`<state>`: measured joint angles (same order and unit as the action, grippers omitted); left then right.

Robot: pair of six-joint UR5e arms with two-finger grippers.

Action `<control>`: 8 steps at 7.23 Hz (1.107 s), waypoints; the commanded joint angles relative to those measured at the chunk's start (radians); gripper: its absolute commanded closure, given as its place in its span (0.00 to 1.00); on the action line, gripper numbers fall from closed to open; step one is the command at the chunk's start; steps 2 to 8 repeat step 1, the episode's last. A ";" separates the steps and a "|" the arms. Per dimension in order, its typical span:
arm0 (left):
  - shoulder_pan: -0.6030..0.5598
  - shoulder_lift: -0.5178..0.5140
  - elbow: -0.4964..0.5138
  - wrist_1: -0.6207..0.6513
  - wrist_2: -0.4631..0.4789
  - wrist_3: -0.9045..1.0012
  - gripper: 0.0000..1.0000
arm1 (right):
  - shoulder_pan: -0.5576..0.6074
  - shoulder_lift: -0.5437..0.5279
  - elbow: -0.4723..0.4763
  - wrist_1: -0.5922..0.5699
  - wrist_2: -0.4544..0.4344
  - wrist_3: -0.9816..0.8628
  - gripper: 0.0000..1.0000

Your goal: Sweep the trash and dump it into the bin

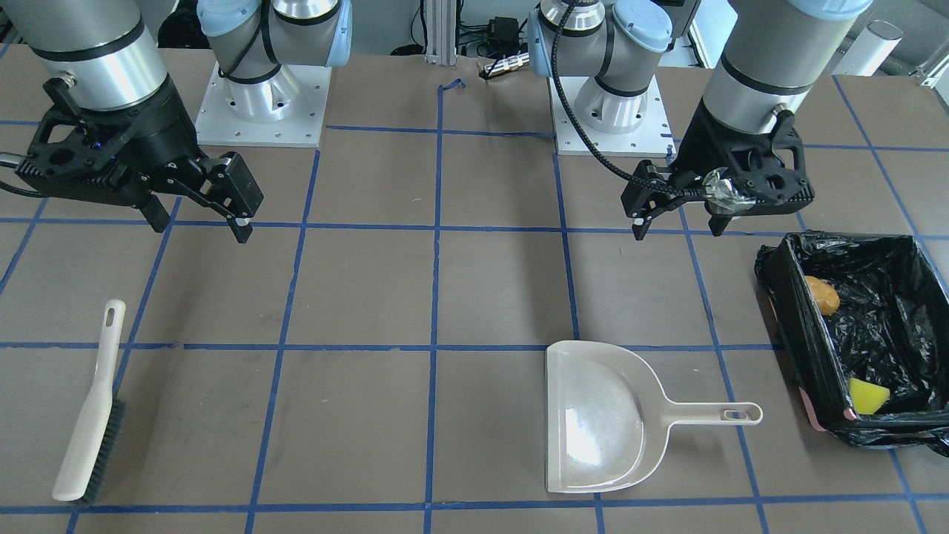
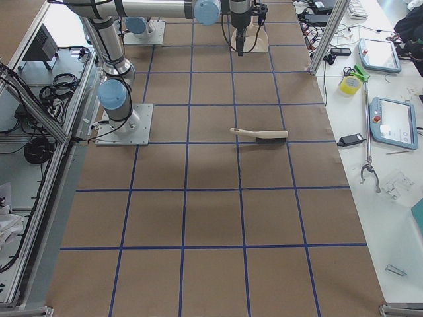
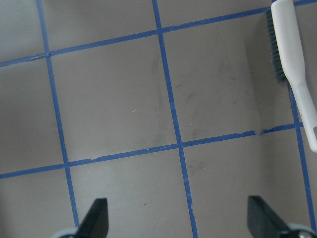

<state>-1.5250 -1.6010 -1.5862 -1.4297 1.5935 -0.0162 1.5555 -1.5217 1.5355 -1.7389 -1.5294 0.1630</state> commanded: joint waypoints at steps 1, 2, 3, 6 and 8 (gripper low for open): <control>-0.015 0.004 -0.006 0.003 -0.004 0.008 0.00 | 0.000 0.000 0.000 0.001 0.000 0.000 0.00; -0.015 0.004 -0.006 0.003 -0.004 0.008 0.00 | 0.000 0.000 0.000 0.001 0.000 0.000 0.00; -0.015 0.004 -0.006 0.003 -0.004 0.008 0.00 | 0.000 0.000 0.000 0.001 0.000 0.000 0.00; -0.015 0.004 -0.006 0.003 -0.004 0.008 0.00 | 0.000 0.000 0.000 0.001 0.000 0.000 0.00; -0.015 0.004 -0.006 0.003 -0.004 0.008 0.00 | 0.000 0.000 0.000 0.001 0.000 0.000 0.00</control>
